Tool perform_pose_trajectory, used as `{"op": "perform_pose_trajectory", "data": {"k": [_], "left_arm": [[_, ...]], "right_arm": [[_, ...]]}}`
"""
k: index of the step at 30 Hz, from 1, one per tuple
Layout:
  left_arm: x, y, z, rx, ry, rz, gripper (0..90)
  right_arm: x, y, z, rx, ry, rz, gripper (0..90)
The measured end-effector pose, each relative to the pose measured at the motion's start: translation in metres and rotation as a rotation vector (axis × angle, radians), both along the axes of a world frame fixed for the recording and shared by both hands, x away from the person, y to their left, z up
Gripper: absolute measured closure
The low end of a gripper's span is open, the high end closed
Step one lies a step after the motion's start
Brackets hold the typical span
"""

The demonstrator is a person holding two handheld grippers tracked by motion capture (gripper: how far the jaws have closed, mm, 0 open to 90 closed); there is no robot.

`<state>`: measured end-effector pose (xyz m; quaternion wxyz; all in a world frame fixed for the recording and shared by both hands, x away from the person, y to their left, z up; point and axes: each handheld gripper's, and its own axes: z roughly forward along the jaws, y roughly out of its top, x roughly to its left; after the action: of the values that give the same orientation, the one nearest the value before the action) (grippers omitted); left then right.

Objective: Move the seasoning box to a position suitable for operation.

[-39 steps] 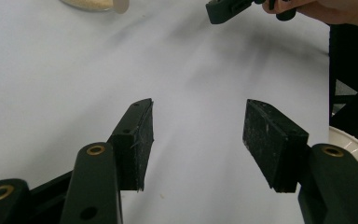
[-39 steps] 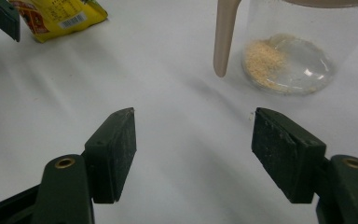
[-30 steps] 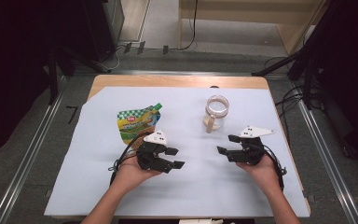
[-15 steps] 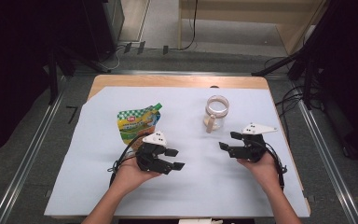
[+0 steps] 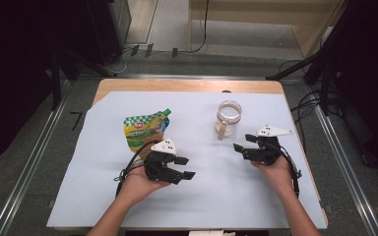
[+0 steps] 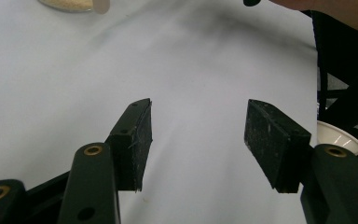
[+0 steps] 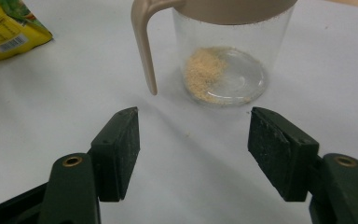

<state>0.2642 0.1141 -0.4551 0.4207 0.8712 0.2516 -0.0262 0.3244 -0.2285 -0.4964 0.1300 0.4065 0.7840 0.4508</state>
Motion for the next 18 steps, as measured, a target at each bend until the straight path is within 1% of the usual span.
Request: {"op": "perform_pose_trajectory", "data": {"k": [2,3,4,6,7,8,9,10,12,13,15,16,18], "left_arm": [[0.000,0.000,0.000,0.000,0.000,-0.004,42.1],[0.000,-0.001,-0.001,-0.002,0.001,-0.005,42.1],[0.000,-0.001,-0.001,-0.003,0.002,-0.002,42.1],[0.000,-0.001,-0.001,0.003,0.002,-0.006,42.1],[0.000,-0.001,-0.002,0.004,0.002,-0.006,42.2],[0.000,-0.001,-0.002,0.004,0.002,-0.006,42.1],[0.000,-0.001,-0.002,0.006,0.004,-0.005,42.1],[0.000,0.000,-0.003,0.008,0.006,-0.006,42.1],[0.000,-0.001,-0.003,0.008,0.008,-0.007,42.1],[0.000,-0.001,-0.003,0.003,0.016,-0.005,42.1],[-0.001,-0.002,-0.002,-0.012,0.019,-0.009,42.2],[-0.001,-0.003,-0.001,-0.013,0.019,-0.010,42.1],[-0.002,-0.004,-0.001,-0.006,0.010,-0.011,42.1]], "right_arm": [[0.006,0.002,0.002,-0.010,-0.012,-0.002,34.3],[0.011,0.003,0.003,0.014,-0.025,-0.012,33.8],[0.011,0.003,0.003,0.014,-0.025,-0.012,33.8],[0.018,0.004,0.003,0.012,-0.010,-0.022,32.7],[0.024,0.004,0.003,0.035,-0.018,-0.032,33.1],[0.024,0.004,0.003,0.035,-0.018,-0.032,33.1],[0.027,0.005,0.003,0.036,-0.011,-0.032,32.4],[0.034,0.009,0.004,0.005,-0.009,-0.039,30.8],[0.036,0.010,0.004,0.002,-0.013,-0.040,30.6],[0.039,0.011,0.004,0.006,-0.015,-0.044,30.5],[0.045,0.015,0.005,-0.004,0.008,-0.039,29.2],[0.049,0.019,0.004,-0.013,-0.009,-0.038,29.2],[0.050,0.020,0.004,-0.010,-0.016,-0.038,27.4]]}}
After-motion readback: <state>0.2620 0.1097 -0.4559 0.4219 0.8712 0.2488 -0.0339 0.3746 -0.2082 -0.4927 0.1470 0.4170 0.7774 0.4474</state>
